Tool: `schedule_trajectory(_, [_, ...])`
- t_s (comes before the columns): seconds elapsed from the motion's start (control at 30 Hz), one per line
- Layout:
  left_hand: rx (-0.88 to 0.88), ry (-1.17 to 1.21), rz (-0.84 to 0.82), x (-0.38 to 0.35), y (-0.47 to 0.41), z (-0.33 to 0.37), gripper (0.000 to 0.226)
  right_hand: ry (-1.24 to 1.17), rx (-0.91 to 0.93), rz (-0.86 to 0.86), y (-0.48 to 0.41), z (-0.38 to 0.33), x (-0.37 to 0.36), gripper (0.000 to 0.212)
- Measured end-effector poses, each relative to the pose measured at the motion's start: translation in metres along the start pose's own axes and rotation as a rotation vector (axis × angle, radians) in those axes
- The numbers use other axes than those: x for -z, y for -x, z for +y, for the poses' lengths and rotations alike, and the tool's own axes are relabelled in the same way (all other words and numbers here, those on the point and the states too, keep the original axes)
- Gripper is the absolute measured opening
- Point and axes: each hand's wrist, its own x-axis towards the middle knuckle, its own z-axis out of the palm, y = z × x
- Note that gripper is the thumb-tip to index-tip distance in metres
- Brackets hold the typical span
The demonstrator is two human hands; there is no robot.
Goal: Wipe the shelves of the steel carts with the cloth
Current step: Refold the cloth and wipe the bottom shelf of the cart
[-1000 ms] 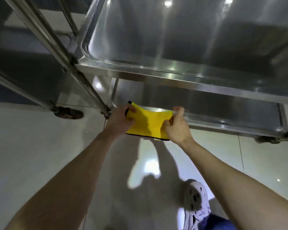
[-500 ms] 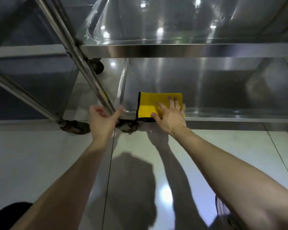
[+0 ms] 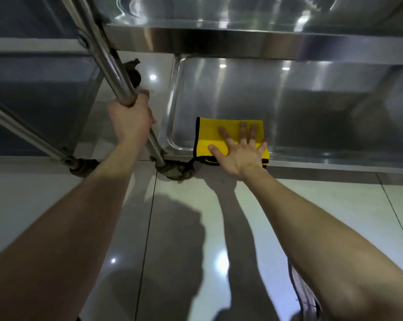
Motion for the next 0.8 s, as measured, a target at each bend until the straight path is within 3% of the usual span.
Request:
schedule_trajectory(0.17, [-0.026,0.124,0.073,-0.009,0.005,-0.002,0.027,0.013,0.0,-0.032,-0.063,0.006,0.012,0.096])
schedule_trajectory(0.23, [-0.086,0.122,0.055,-0.01,0.008,-0.002,0.002,-0.024,0.02,0.016,-0.09,0.003,0.017,0.096])
schedule_trajectory(0.3, [-0.108,0.095,0.081,-0.011,0.01,-0.004,0.027,-0.065,0.039,0.068,-0.117,-0.006,0.022,0.094])
schedule_trajectory(0.5, [-0.113,0.16,0.16,-0.02,0.006,-0.007,0.031,0.042,0.095,0.108,-0.183,-0.066,0.037,0.094])
schedule_trajectory(0.6, [-0.118,0.173,0.155,-0.021,0.005,-0.004,0.036,0.039,0.139,0.071,-0.171,-0.082,0.035,0.091])
schedule_trajectory(0.67, [-0.134,0.178,0.158,-0.021,0.005,-0.003,0.014,0.013,0.181,0.074,-0.148,-0.086,0.03,0.089])
schedule_trajectory(0.8, [-0.106,0.15,0.176,-0.02,0.006,-0.002,0.031,0.039,0.223,0.031,-0.081,-0.087,0.01,0.086])
